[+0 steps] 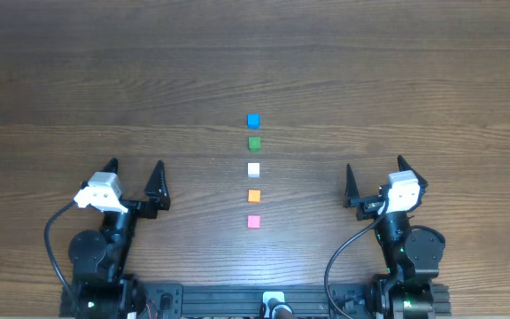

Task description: Stack Cubes

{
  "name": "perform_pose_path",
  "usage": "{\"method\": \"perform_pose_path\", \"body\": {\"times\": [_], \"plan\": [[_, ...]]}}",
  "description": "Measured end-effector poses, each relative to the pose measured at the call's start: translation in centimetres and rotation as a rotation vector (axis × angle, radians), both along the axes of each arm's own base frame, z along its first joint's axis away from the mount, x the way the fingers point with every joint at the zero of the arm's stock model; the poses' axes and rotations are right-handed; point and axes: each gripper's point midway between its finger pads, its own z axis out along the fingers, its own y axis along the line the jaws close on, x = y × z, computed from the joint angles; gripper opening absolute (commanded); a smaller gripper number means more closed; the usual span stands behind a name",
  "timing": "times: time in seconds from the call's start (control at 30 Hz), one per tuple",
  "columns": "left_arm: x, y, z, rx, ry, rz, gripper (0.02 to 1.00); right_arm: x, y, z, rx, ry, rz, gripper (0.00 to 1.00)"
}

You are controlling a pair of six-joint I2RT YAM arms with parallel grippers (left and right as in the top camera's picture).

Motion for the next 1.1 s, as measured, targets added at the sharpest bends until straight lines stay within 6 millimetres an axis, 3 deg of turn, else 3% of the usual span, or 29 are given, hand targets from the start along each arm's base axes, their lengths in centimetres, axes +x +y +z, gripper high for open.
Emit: {"method": "perform_pose_path", "body": {"times": [0.83,1.0,1.1], "plan": [[0.0,-0.4,-0.1,-0.072,0.014,-0.02,0.998,0.0,0.0,0.0,0.0,0.0,0.0,0.991],[-0.1,-2.4,-1.2,-0.109,0.123,-0.122,0.998,0.0,0.0,0.0,0.0,0.0,0.0,0.993],[-0.4,-4.6,0.5,-0.127,0.223,-0.222,0.998,0.0,0.0,0.0,0.0,0.0,0.0,0.993]]}}
